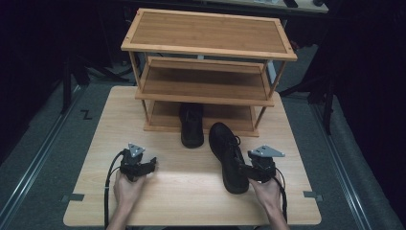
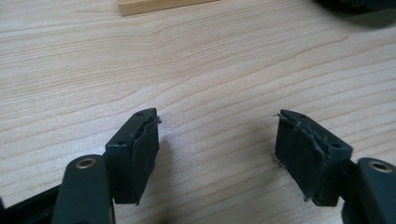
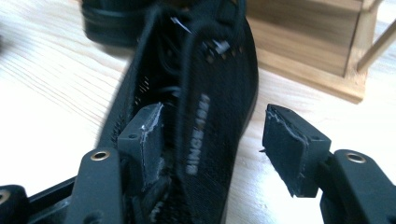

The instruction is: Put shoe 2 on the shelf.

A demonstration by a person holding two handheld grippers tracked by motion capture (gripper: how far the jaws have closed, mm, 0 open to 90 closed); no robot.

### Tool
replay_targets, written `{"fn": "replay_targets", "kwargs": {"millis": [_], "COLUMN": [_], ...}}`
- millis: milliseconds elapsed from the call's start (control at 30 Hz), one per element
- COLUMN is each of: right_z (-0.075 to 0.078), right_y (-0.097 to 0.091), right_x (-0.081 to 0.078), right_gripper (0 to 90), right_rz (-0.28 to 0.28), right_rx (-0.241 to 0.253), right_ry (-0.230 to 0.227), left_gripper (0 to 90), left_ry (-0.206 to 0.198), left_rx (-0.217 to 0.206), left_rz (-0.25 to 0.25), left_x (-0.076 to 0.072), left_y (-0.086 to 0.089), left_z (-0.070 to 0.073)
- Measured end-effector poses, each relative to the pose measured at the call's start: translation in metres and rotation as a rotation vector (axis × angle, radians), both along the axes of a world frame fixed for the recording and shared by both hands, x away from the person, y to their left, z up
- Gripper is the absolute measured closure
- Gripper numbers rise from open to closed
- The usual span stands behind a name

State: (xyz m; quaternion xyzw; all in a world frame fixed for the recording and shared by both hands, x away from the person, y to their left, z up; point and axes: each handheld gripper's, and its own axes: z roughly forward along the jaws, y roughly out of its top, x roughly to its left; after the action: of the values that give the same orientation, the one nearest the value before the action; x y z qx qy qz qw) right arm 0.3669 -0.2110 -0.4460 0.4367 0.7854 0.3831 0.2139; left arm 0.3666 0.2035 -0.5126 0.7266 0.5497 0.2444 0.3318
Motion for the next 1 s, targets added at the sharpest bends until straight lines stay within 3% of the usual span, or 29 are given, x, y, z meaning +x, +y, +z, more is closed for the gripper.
{"fn": "replay_targets", "kwargs": {"millis": [133,300,500,600,900,1000], "right_z": [0.011,0.024,0.034,0.037,0.029,0.023], "right_y": [-0.002,-0.008,-0.009,-0.006,0.012,0.017], "right_x": [-0.001,0.001,0.008,0.014,0.035,0.04], "right_gripper": [38.6,45.1,50.4,51.8,55.4,57.2], "right_rz": [0.014,0.011,0.015,0.016,0.055,0.066], "right_rx": [0.025,0.06,0.038,0.047,-0.029,-0.056], "right_ry": [-0.014,-0.04,-0.044,-0.02,0.053,0.047], "left_gripper": [30.4,30.3,30.1,30.1,30.0,30.0], "left_ry": [0.0,0.0,0.0,0.0,0.001,0.001], "left_rx": [-0.002,-0.002,-0.002,-0.002,-0.001,-0.001], "left_rz": [-0.001,-0.001,-0.002,-0.002,-0.003,-0.003], "left_x": [-0.001,-0.001,-0.001,-0.001,-0.001,-0.001], "left_y": [-0.001,-0.001,-0.001,-0.001,-0.001,-0.001], "left_z": [0.0,0.0,0.0,0.0,0.0,0.0]}}
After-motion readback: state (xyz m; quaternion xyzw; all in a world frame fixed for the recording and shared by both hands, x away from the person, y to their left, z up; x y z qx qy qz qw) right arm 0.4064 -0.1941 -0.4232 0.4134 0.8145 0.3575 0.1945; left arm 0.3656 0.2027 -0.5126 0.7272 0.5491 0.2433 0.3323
